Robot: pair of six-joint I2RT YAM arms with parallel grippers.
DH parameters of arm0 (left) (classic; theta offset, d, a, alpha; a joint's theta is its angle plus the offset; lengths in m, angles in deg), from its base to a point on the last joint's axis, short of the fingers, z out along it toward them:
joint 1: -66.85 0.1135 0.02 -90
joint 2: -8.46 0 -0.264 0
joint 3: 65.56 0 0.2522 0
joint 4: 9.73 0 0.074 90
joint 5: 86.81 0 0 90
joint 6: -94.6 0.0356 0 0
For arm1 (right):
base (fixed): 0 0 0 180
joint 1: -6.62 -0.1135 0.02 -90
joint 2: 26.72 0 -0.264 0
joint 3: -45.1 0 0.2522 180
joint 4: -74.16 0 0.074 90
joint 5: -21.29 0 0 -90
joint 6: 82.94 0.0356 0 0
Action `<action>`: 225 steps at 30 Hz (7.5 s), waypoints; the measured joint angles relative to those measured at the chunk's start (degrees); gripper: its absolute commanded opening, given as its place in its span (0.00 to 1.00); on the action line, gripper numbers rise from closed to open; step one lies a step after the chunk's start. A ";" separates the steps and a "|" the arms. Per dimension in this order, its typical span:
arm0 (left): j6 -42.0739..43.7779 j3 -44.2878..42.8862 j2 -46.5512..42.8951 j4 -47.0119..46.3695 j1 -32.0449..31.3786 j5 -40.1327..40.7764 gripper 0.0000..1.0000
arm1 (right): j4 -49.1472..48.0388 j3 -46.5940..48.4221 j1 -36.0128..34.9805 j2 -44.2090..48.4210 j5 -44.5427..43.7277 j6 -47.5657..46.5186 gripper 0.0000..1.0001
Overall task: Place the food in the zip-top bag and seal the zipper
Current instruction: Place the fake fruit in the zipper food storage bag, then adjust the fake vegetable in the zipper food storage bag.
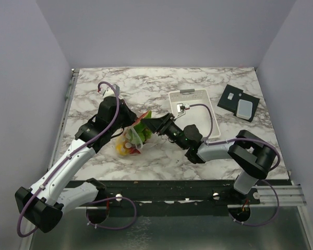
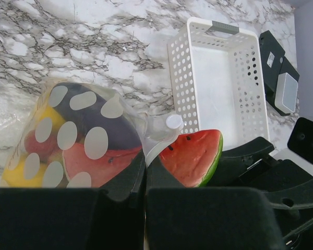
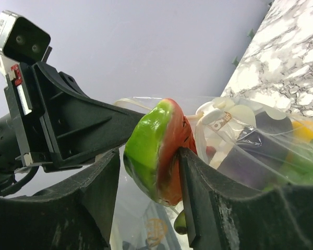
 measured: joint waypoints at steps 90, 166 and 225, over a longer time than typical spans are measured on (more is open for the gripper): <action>4.33 0.00 -1.84 1.16 0.00 -1.09 0.00 | 79.95 34.53 -6.29 2.82 -1.62 -19.85 0.33; 11.41 -0.37 -0.79 2.69 -0.02 -4.59 0.00 | 97.31 36.72 -11.50 7.37 -4.42 -32.76 0.35; 17.99 -3.61 -0.79 8.28 0.26 -13.90 0.00 | 96.50 40.02 -10.29 4.39 -12.09 -32.74 0.34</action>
